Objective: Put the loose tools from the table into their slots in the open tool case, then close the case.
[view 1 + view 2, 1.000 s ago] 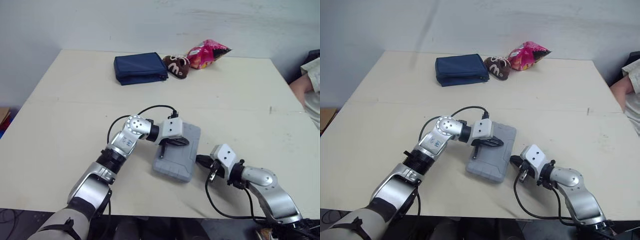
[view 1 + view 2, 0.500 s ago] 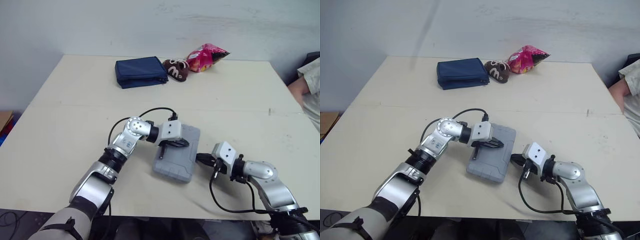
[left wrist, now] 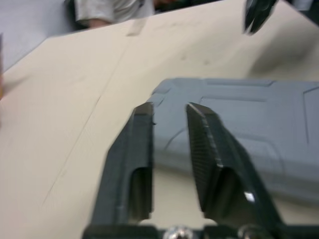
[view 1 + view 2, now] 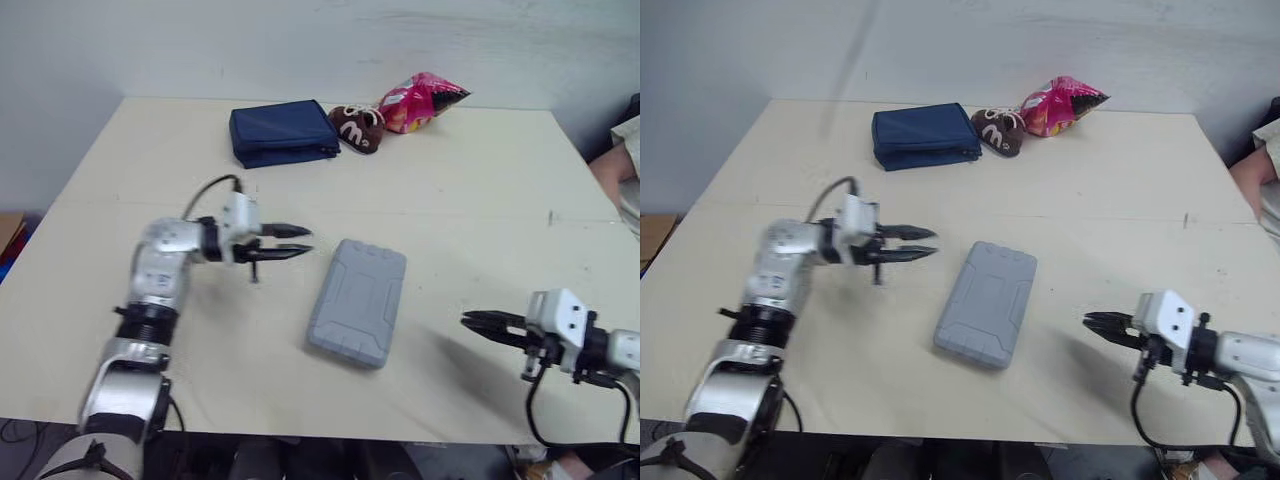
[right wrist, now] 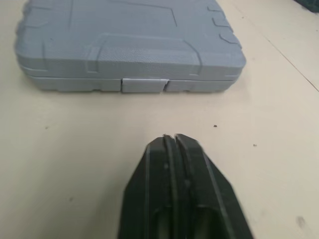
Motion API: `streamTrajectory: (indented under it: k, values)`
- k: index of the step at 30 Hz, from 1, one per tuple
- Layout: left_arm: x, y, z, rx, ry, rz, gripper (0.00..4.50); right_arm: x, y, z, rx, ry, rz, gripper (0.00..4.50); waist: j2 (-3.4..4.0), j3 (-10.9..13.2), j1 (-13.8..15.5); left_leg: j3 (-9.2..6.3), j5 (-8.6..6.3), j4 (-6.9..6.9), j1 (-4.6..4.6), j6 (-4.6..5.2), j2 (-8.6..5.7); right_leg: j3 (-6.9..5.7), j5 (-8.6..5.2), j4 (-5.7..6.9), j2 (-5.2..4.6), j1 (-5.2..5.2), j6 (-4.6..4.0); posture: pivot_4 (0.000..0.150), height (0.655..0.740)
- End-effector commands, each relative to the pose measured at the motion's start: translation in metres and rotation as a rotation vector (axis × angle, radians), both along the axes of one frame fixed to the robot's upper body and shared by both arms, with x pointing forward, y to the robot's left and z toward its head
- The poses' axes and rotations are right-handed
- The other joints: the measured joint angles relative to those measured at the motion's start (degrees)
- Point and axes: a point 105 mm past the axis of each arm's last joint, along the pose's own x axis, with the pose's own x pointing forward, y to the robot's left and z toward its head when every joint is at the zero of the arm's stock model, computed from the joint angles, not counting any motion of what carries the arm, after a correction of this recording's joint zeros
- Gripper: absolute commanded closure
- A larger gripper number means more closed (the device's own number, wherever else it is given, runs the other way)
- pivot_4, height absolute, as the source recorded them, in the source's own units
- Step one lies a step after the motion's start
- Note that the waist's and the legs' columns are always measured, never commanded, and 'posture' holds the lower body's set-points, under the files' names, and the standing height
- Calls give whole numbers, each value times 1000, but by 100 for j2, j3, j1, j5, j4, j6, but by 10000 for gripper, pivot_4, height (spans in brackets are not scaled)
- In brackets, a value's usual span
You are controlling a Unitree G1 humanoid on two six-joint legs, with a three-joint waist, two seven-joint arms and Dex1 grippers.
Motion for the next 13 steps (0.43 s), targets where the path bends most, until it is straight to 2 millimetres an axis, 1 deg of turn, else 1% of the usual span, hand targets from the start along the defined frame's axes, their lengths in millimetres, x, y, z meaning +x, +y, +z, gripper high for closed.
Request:
streamTrajectory:
  k: [1,3,4,5,6,7,10,13]
  values:
    - [-6,50,-14,70,54,156,17851,-10,-10,24,-50,-87,23,25209,0,9,-20,0,0,-3,2,-1,1,0,0,-3,0,1,0,1500,7400]
    - [-11,83,-21,122,70,286,8802,-15,-20,29,-81,-103,7,14904,-11,45,-5,-3,-1,-3,-1,-1,2,-4,0,-6,-1,0,0,1500,7400]
    - [-14,101,-22,134,68,370,3708,-17,-27,31,-96,-110,-9,8979,-14,56,1,-4,-6,-2,-2,5,2,-6,0,-6,-5,0,0,1500,7400]
    - [-16,113,-22,140,64,425,109,-18,-32,33,-104,-113,-21,4508,-20,64,8,-4,-19,-2,-2,26,0,-6,0,-6,-8,1,0,1500,7400]
    - [-20,122,-23,153,66,465,0,-18,-37,35,-117,-122,-32,454,-29,69,14,-4,-26,-1,-4,33,-1,-8,0,-5,-13,1,0,1500,7400]
    - [-22,127,-24,162,68,484,0,-19,-40,36,-125,-128,-38,454,-33,71,23,-6,-32,0,-3,35,-1,-9,0,-6,-17,3,0,1500,7400]
    - [-39,143,-29,169,83,546,0,-15,-49,40,-133,-151,-73,454,-29,73,46,-13,-40,-1,-3,41,-7,-18,0,-11,-33,9,0,1500,7400]
    - [-47,145,-31,172,75,559,0,-9,-49,41,-123,-163,-84,454,-27,74,48,-14,-42,-4,-3,40,-8,-20,0,-15,-36,9,-1,1500,7400]
